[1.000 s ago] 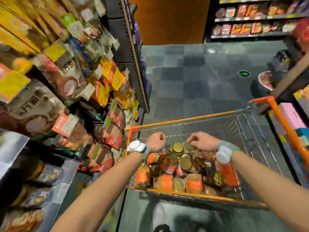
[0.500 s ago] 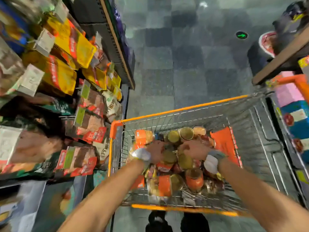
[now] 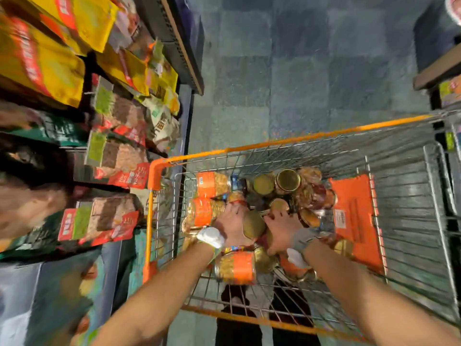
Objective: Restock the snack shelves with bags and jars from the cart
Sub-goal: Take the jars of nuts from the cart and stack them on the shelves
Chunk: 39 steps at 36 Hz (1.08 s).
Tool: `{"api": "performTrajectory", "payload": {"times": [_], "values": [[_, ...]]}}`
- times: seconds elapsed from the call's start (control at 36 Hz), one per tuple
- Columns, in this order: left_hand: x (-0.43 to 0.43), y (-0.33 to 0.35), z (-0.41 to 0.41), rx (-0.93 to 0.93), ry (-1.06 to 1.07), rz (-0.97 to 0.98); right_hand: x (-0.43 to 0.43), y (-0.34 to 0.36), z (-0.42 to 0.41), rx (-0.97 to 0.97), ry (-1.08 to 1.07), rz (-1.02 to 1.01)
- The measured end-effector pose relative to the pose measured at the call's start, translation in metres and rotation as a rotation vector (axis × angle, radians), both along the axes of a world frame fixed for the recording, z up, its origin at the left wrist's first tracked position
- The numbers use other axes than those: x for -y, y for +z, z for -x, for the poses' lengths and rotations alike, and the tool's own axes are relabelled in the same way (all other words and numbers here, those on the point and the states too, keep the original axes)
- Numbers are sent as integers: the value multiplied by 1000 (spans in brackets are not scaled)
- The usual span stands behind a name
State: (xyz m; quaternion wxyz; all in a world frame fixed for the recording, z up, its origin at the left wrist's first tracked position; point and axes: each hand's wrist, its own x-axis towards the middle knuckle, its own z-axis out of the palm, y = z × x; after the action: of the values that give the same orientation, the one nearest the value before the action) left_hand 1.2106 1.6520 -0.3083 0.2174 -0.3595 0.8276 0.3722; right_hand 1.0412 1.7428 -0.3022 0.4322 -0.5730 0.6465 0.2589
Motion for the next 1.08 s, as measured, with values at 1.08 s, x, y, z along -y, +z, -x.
{"api": "performTrajectory", "payload": {"times": [1.08], "values": [[60, 95, -92, -426, 1156, -813, 79, 95, -7, 829, -1034, 178]]}}
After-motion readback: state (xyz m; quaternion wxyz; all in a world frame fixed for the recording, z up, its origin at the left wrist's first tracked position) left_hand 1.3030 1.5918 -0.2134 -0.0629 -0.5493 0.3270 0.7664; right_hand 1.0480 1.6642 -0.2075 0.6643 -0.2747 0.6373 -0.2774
